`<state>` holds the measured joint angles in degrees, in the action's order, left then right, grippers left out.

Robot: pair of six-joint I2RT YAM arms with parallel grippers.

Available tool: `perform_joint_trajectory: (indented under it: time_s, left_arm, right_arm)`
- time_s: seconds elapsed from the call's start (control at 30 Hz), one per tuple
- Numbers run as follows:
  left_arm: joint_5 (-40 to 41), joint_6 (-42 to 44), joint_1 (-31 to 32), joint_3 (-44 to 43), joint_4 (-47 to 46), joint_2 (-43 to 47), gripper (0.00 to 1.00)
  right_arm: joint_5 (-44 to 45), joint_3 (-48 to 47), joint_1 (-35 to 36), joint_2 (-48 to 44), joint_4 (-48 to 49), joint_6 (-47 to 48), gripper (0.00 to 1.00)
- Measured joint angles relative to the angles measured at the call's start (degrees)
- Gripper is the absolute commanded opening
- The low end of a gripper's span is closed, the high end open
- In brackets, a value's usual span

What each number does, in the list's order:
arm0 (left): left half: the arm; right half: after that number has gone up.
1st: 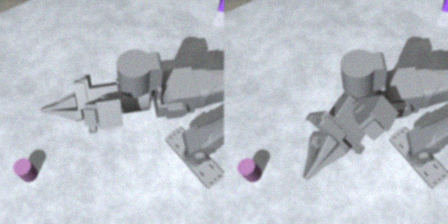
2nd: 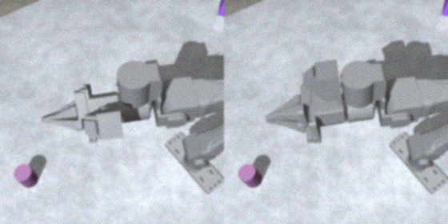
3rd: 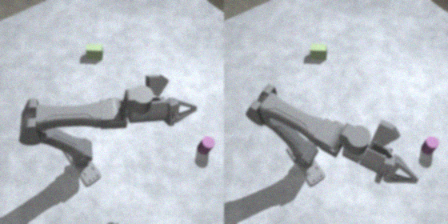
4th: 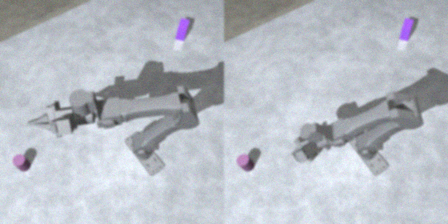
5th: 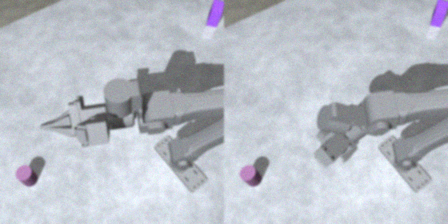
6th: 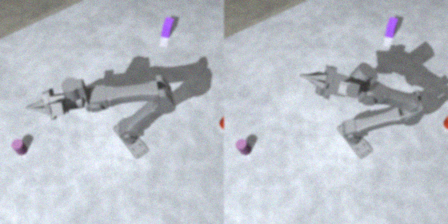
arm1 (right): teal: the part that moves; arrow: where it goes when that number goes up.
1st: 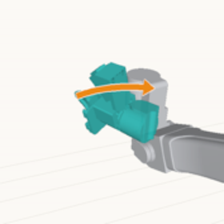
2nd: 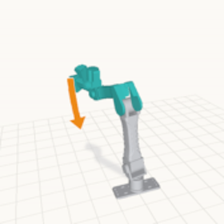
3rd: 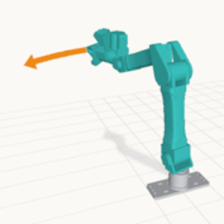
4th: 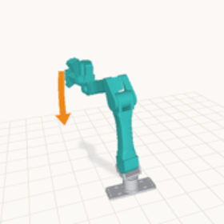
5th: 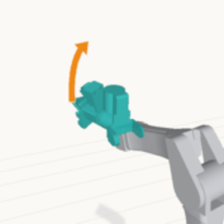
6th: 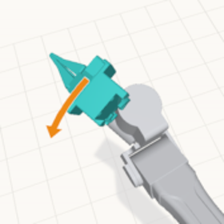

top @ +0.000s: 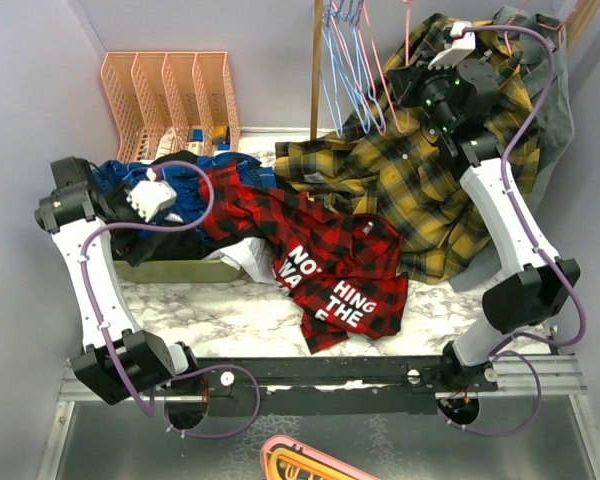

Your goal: Place the shirt on the hanger

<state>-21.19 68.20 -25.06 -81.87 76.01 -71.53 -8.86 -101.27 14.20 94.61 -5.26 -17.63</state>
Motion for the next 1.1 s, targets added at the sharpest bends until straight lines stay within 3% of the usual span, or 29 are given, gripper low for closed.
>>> perform_joint_trajectory:
  time_s: [0.17,0.37,0.47,0.7,0.83,0.97,1.1]
  left_arm:
    - [-5.09,-7.76,0.92,-13.6,1.09,-3.8,0.99]
    - [8.37,-21.94,17.27,-15.61,-11.21,-2.86,0.99]
    - [10.32,-28.81,21.09,-16.55,-15.19,-3.23,0.99]
    - [1.9,-42.03,23.08,-27.89,-16.02,-10.64,0.99]
    - [4.76,-44.46,39.04,-34.47,-12.15,-19.91,1.0]
    - [8.83,-46.97,56.85,-22.6,-14.67,-21.84,1.0]
    - [10.86,-50.6,66.47,-18.91,-18.01,-21.68,0.99]
  right_arm:
    - [-1.49,1.05,0.11,-4.39,-1.64,-0.17,0.01]
    - [-0.09,8.07,0.11,-12.13,-3.82,-0.33,0.01]
    - [1.75,13.0,0.11,-17.92,-4.87,-0.35,0.01]
    - [6.91,26.53,0.11,-35.12,-10.45,-2.56,0.01]
    - [7.1,33.46,0.11,-44.96,-18.97,-5.53,0.01]
    - [7.74,37.81,0.11,-53.57,-29.59,-9.11,0.01]
    - [9.57,37.86,0.11,-59.74,-40.57,-13.94,0.01]
